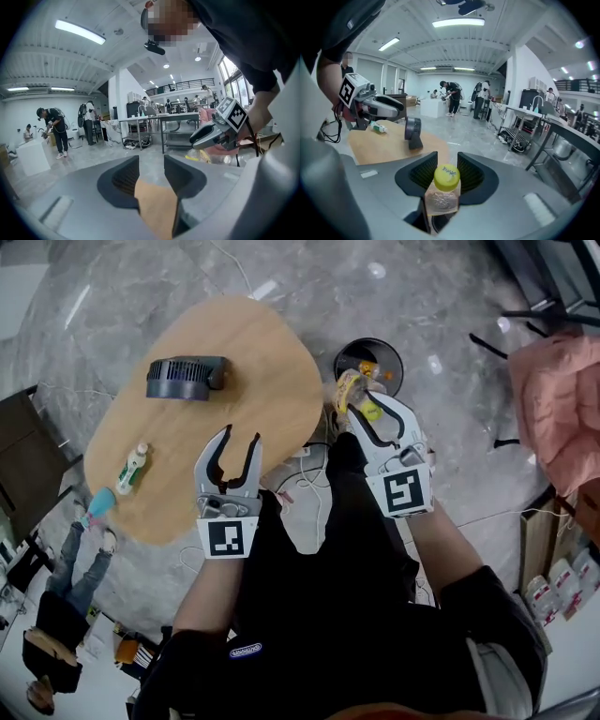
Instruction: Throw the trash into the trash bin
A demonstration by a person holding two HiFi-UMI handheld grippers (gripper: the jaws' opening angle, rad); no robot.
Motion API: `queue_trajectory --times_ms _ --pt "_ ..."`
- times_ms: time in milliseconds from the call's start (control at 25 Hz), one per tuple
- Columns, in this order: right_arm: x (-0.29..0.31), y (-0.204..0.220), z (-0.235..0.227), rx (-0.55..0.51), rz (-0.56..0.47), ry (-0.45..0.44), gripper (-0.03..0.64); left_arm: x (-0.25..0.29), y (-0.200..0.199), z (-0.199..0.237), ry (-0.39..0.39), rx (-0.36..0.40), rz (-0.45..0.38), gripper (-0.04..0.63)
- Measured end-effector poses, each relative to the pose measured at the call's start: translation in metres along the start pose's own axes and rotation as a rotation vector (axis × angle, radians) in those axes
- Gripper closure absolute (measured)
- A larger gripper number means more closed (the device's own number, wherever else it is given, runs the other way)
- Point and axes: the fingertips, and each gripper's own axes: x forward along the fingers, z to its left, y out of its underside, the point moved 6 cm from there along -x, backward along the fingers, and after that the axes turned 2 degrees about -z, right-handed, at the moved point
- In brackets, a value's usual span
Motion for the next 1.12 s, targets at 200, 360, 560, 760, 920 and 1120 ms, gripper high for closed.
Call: queue_trajectory --times_ms 200,360,560,760,920,1120 --pt "-0.005 0.059 -0.04 0.099 0.061 0.076 0.454 0.05 0.005 -0.031 0.096 0.019 0.046 0.43" --pt "0.007 0.109 -0.062 0.162 0.093 0.112 0.454 0.088 0.005 -0.054 0.226 0.152 0.074 0.422" --pt "0.046 0.168 -0.082 0.212 0.143 0.111 0.454 0.114 0.011 -0.069 0.267 0.16 0.092 0.422" --pt "0.09 0.223 -0.077 0.223 0.215 0.056 0.454 0.123 0.032 -0.072 0.27 0.142 0.151 0.422" --pt "0.118 0.258 -0.059 0.163 0.27 -0.017 0.454 0.118 0.051 -0.078 0.268 0.114 0.172 0.422" --pt "0.138 0.298 -0.039 0.151 0.323 -0.086 0.454 0.103 0.071 -0.082 0.241 0.061 0.221 0.422"
